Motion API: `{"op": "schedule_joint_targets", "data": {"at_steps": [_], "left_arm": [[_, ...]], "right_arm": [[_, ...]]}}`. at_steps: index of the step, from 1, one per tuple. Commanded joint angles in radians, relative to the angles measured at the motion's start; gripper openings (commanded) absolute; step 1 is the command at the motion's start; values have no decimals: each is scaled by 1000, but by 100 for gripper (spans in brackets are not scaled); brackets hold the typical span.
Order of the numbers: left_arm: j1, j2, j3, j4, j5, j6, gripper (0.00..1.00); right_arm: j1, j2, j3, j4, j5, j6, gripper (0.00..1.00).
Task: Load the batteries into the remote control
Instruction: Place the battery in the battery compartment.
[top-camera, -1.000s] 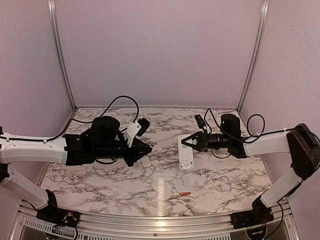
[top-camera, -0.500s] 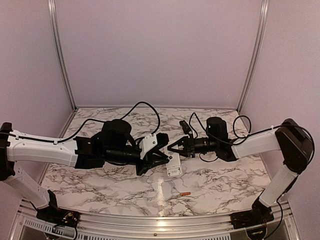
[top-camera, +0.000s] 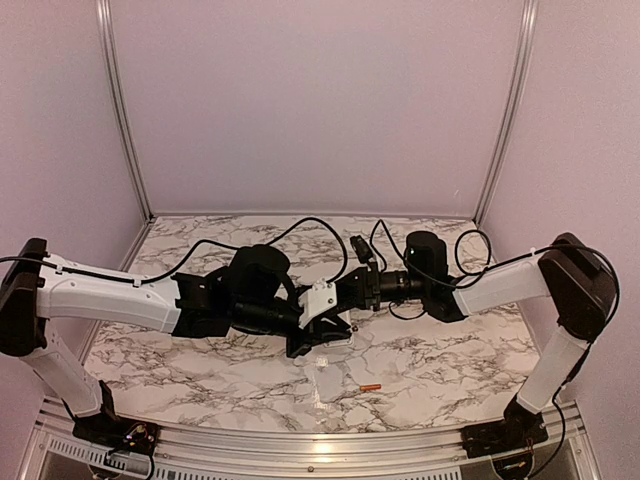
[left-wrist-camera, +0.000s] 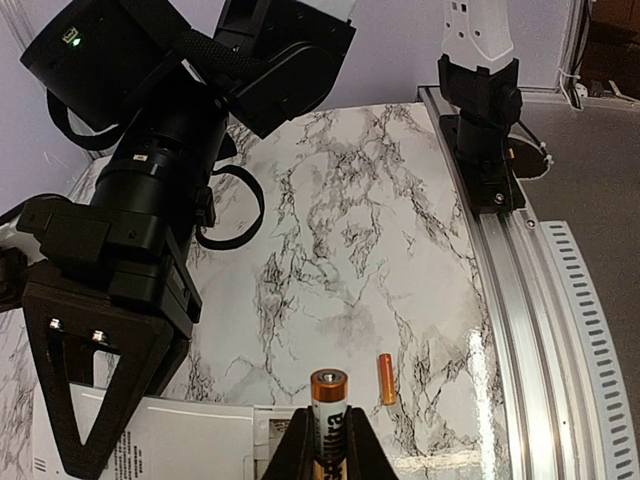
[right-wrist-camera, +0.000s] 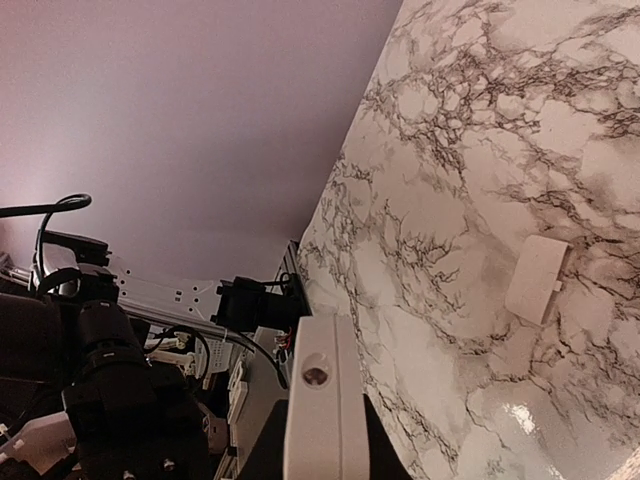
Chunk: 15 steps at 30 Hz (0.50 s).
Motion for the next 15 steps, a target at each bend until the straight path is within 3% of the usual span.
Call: {"op": "schedule_joint_targets", "data": {"at_steps": [1,15], "left_arm": [[-6,26,42,-37,-12,18,0],[-5,64,53,-100,-67,21,0]], "right_arm": [[10,-7,27,54,-15,23,0],[10,-13,22,77,-36,29,0]]}}
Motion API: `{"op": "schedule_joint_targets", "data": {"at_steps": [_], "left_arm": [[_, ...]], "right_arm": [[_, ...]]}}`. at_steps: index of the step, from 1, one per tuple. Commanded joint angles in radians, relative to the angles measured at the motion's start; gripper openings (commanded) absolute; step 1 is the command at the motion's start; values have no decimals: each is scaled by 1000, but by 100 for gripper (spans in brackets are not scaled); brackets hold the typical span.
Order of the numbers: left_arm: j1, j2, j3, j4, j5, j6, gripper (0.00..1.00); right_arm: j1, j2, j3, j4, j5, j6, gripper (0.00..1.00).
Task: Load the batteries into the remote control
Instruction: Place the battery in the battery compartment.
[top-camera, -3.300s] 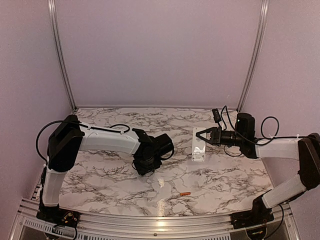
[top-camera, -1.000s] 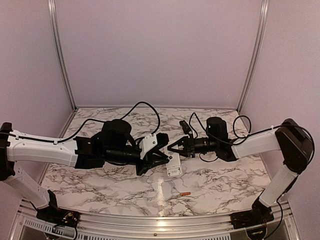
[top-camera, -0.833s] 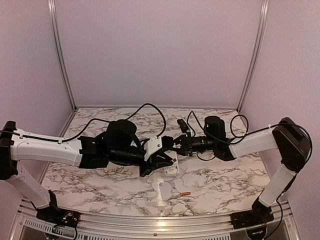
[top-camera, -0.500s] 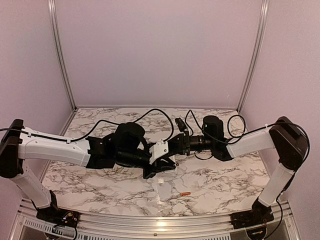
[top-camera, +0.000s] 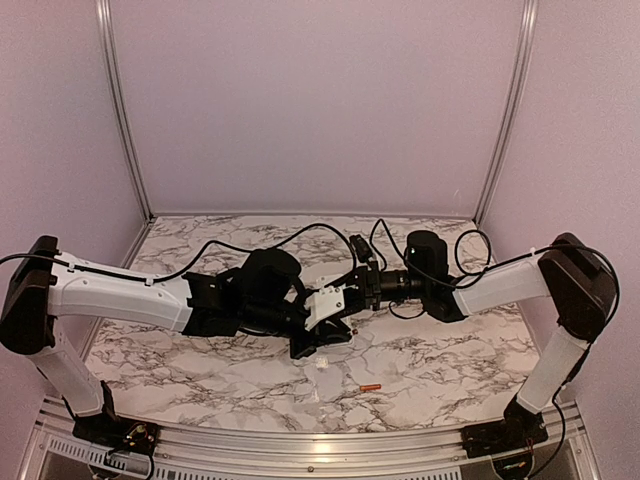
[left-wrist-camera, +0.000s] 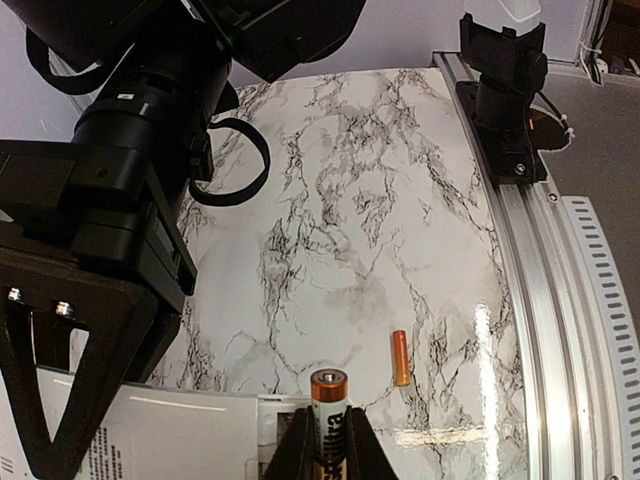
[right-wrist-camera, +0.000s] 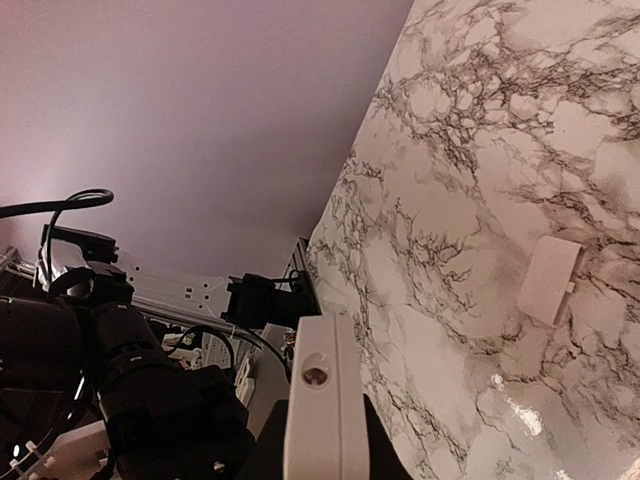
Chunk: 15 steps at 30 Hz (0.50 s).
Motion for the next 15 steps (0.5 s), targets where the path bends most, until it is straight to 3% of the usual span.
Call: {"op": "schedule_joint_targets", "data": {"at_steps": [1,15], "left_arm": [[-5,3,0,-33,-26,10,0],[-4,11,-37,-103,-60,-12,0]], "right_arm": [[9,-14,22,49,-19,9,0],[9,-18,32,49,-38,-5,0]]}}
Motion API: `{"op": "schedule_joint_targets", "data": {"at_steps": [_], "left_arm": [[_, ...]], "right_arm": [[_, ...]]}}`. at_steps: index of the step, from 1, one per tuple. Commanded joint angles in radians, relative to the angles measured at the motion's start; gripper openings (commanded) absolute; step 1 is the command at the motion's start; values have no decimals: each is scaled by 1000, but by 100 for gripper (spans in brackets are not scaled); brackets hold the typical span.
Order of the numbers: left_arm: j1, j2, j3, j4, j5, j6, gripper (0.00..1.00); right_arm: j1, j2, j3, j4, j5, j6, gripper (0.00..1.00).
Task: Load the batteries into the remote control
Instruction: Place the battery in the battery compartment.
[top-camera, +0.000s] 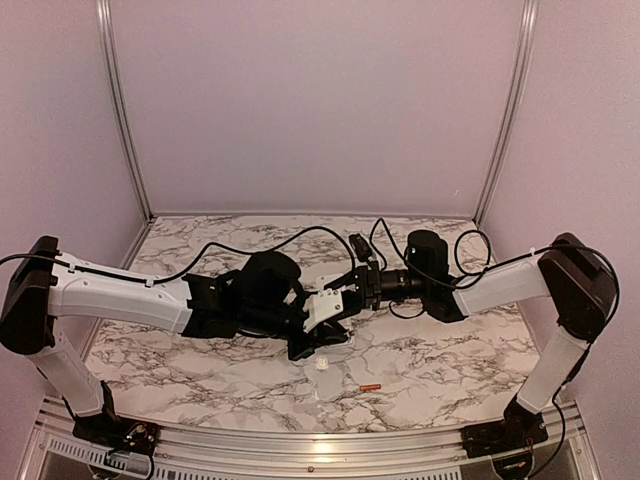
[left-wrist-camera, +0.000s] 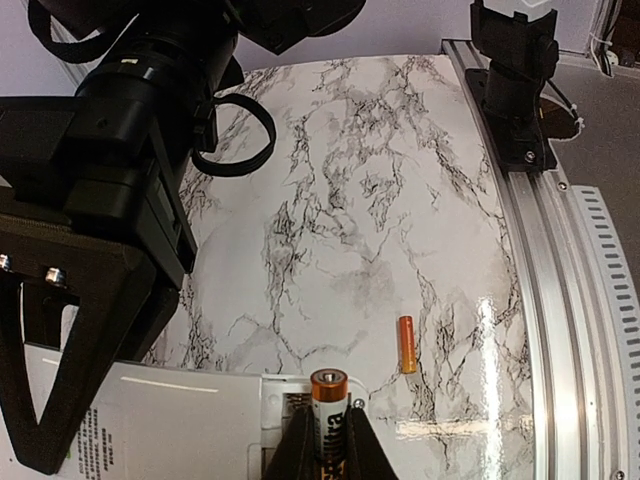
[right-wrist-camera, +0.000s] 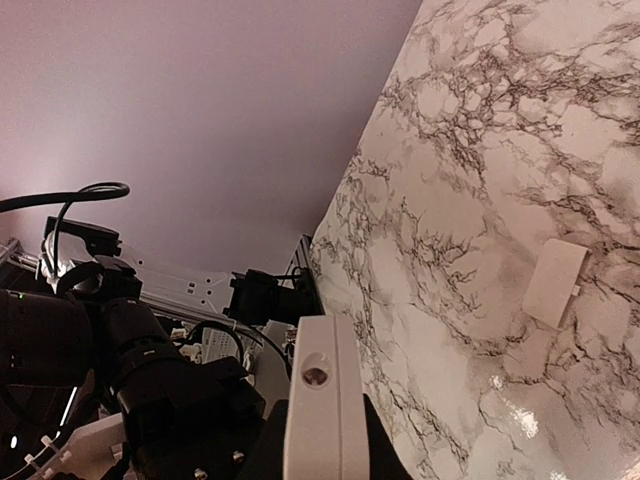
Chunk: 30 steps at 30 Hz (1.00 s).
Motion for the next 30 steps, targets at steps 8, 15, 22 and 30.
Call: {"op": "schedule_joint_targets", "data": {"at_steps": [8,15,22,30], "left_arm": [[-4,33,-18,-187,-82,-17,0],[-4,82,29,-307,-135,-6,0],[-4,170,104,-412,-163,-9,0],[-4,181,119,-403,-168,-10,5]], "right_arm": [[-2,-37,36,-6,-17,-28,0],[-8,-47,39,-28,-13,-41,0],[-7,-45,45,-30,-13,-40,0],[-7,-44,45,-30,-16,-41,0]]}}
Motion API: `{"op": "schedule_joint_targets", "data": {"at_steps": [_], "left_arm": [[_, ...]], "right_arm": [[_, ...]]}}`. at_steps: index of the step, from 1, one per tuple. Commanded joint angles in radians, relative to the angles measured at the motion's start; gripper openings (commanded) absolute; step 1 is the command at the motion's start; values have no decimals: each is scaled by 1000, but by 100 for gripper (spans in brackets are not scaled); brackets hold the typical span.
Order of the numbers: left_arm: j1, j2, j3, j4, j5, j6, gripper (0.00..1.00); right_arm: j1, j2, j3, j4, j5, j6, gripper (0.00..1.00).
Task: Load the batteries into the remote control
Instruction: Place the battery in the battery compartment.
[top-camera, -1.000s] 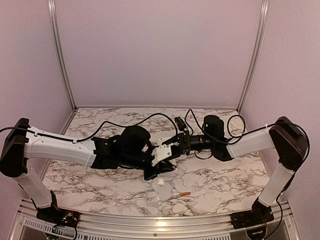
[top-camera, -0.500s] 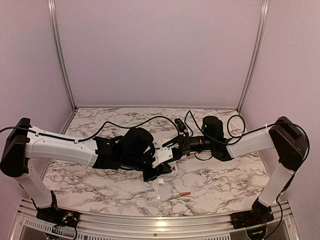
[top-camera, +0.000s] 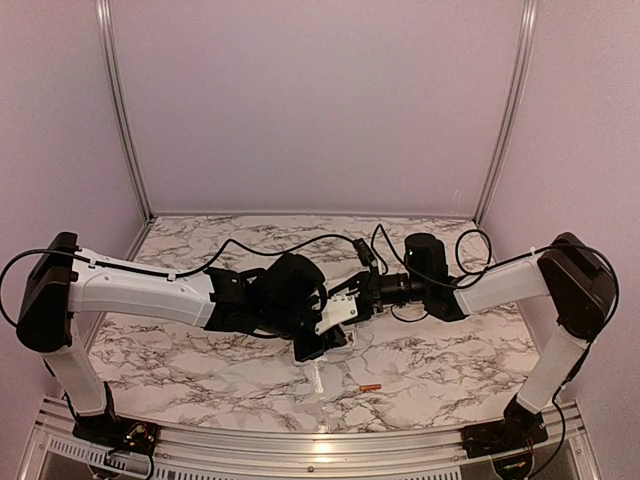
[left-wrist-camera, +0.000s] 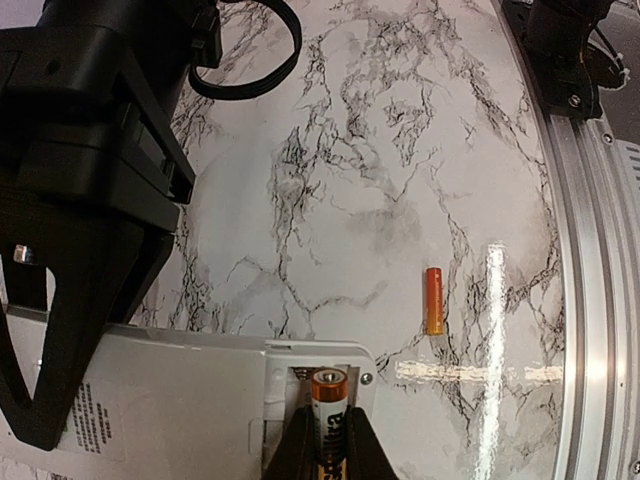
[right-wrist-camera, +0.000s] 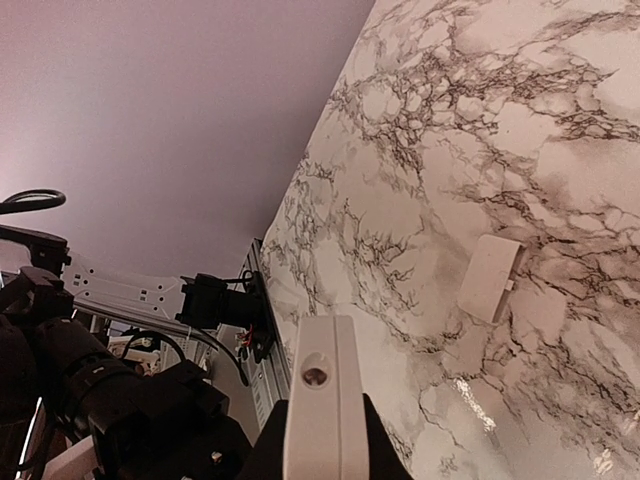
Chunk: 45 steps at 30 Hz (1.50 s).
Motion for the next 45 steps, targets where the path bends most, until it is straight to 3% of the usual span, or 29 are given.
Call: {"op": "schedule_joint_targets", "data": {"at_steps": [1,17,34,45], "left_arm": [[3,69,-29,-175,-58,0,6],[3,76,26,-132,-90,14,11],[2,8,-29,88,-30,55,3],[2,-14,-60,26,-65,43,5]], "right_arm": [[8,-43,45,91,-75,88,0],[33,-6,36,172,-84,150,0],[33,9,28,225,-97,197,0],[33,-6,26,212,-96,186,0]]}}
